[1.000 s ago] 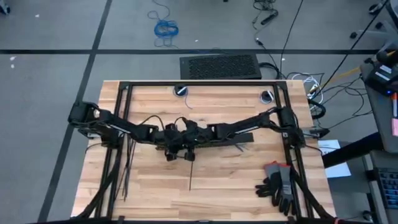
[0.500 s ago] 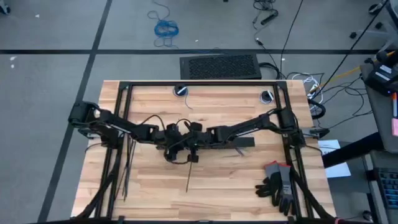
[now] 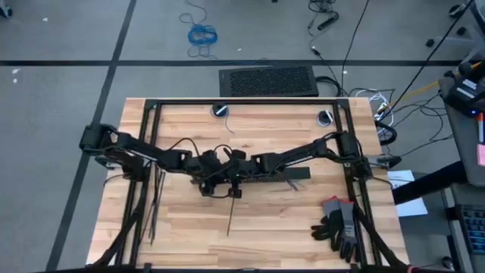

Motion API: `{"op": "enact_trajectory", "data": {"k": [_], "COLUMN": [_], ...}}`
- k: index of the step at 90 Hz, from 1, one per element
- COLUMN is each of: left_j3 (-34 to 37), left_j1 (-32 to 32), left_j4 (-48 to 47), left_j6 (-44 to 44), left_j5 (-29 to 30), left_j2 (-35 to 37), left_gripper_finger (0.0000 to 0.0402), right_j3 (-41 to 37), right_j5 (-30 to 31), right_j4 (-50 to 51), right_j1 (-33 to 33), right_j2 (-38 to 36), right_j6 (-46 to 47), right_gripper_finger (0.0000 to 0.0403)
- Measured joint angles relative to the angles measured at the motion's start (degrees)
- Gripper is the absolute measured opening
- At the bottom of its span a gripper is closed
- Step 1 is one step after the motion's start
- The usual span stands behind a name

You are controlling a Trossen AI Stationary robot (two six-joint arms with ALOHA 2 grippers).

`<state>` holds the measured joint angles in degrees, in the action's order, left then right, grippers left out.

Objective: Ziptie cables
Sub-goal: Close the cable duct

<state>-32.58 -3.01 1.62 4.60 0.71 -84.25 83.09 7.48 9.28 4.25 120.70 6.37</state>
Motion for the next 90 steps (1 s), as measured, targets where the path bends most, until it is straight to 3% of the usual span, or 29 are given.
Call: {"op": "enact_trajectory", "data": {"k": [24, 34, 66, 90], "left_j3": [0.09, 1.49, 12.28, 13.14], "left_j1": [-0.04, -0.07, -0.07, -0.04], "left_j4": [-11.88, -11.6, 8.31, 14.28], "left_j6": [2.64, 2.47, 2.38, 1.97], "left_j5": [0.35, 0.81, 1.83, 1.49], "left_j2": [3.8, 3.98, 3.87, 2.71], "left_gripper_finger": [0.0263, 0.0261, 0.0241, 0.0231], "right_j3": [0.0, -0.02, -0.11, -0.12], "right_j5": [-0.02, 0.02, -0.27, -8.53], "right_j4": [0.42, 0.52, 0.67, -12.4], "right_j1": [-0.02, -0.02, -0.05, -1.23], "right_j2": [0.04, 0.04, 0.21, 5.26], "right_j6": [-0.17, -0.51, 0.04, -0.19], "right_gripper_finger": [0.0, 0.0, 0.0, 0.0]}}
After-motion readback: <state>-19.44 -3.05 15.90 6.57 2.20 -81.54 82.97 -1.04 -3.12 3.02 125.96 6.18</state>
